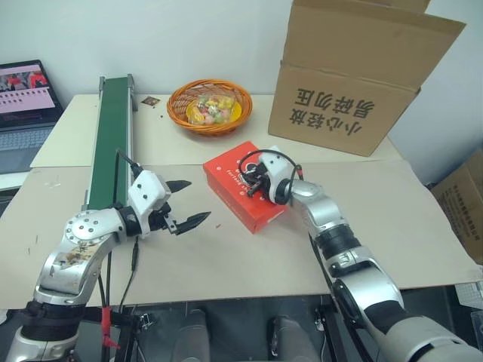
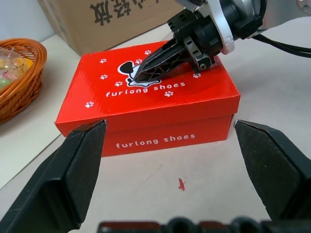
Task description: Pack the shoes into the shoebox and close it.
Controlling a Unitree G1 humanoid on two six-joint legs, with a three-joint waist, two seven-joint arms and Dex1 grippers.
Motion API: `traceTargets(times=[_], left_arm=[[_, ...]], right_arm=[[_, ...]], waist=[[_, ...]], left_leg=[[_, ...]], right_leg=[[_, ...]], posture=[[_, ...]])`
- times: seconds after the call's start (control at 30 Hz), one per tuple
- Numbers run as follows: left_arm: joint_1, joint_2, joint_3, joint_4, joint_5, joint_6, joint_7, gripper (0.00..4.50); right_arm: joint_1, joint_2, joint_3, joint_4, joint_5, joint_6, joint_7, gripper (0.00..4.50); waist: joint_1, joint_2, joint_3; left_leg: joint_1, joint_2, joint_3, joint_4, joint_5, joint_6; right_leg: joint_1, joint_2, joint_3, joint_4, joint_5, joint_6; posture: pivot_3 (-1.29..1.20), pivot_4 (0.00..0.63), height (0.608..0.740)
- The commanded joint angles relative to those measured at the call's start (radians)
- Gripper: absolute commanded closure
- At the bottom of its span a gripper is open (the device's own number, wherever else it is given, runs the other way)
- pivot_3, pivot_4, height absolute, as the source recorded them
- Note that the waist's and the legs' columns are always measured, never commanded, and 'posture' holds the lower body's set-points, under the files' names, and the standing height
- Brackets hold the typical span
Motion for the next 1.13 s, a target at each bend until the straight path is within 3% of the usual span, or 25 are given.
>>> traceTargets(times=[0.03,0.23,0.43,0.6,0.7,0.8,1.0,1.13], left_arm=[[0.006,0.001,0.026,-0.040,-0.006,0.001,0.016,0.00],[0.031,-0.015,0.042,-0.064,-0.013,0.010,0.057,0.00],[0.069,-0.072,0.103,-0.102,-0.013,0.056,0.177,0.00],[0.053,-0.162,0.196,-0.067,0.022,0.073,0.363,0.00],[0.054,-0.219,0.271,-0.049,0.060,0.045,0.492,0.00],[0.083,-0.255,0.342,-0.047,0.074,0.031,0.561,0.00],[0.160,-0.294,0.453,-0.059,0.038,0.033,0.599,0.00],[0.209,-0.317,0.498,-0.058,0.018,0.022,0.615,0.00]], right_arm=[[0.020,-0.024,0.012,0.104,-0.061,0.002,-0.004,4.47],[0.033,-0.024,-0.039,-0.029,-0.008,0.045,0.034,4.47],[0.070,-0.009,-0.277,-0.402,0.294,0.347,0.039,4.47],[0.082,-0.044,-0.453,-0.475,0.407,0.452,-0.062,4.47],[0.114,-0.136,-0.484,-0.416,0.287,0.311,-0.160,4.47],[0.203,-0.261,-0.402,-0.352,0.110,0.111,-0.180,4.47],[0.281,-0.281,-0.494,-0.292,0.162,0.012,-0.173,4.47],[0.319,-0.283,-0.455,-0.283,0.104,-0.037,-0.194,4.47]], waist=[[0.002,0.000,-0.003],[0.006,0.000,-0.005],[0.009,0.001,-0.004],[0.012,0.001,-0.004],[0.019,0.001,-0.004],[0.028,0.001,-0.004],[0.000,0.001,-0.003],[-0.010,0.001,-0.003]], left_leg=[[0.001,0.000,0.000,0.000,0.000,0.000],[0.001,0.000,0.000,0.000,0.000,-0.001],[-0.009,0.000,0.000,0.000,0.000,0.001],[-0.008,0.000,0.000,0.000,0.000,0.000],[-0.008,0.000,0.000,0.001,0.000,0.000],[-0.008,0.000,0.000,0.001,0.000,0.000],[-0.007,0.000,0.000,0.000,0.000,0.001],[-0.004,0.000,0.000,0.001,0.000,0.000]], right_leg=[[0.001,0.000,0.000,0.000,-0.002,-0.002],[0.001,0.000,0.000,0.000,-0.002,-0.002],[-0.003,0.000,0.000,0.001,0.006,-0.003],[-0.003,0.000,0.000,0.001,0.004,-0.001],[-0.002,0.000,0.000,-0.001,0.001,0.000],[-0.002,0.000,0.000,-0.003,0.001,0.000],[-0.003,0.000,0.000,0.000,0.003,0.003],[0.000,0.000,0.001,-0.001,0.001,0.001]], posture=[[0.00,0.150,0.728],[0.00,0.150,0.728],[0.00,0.150,0.728],[0.00,0.150,0.728],[0.00,0.150,0.728],[0.00,0.150,0.728],[0.00,0.150,0.728],[0.00,0.150,0.728]])
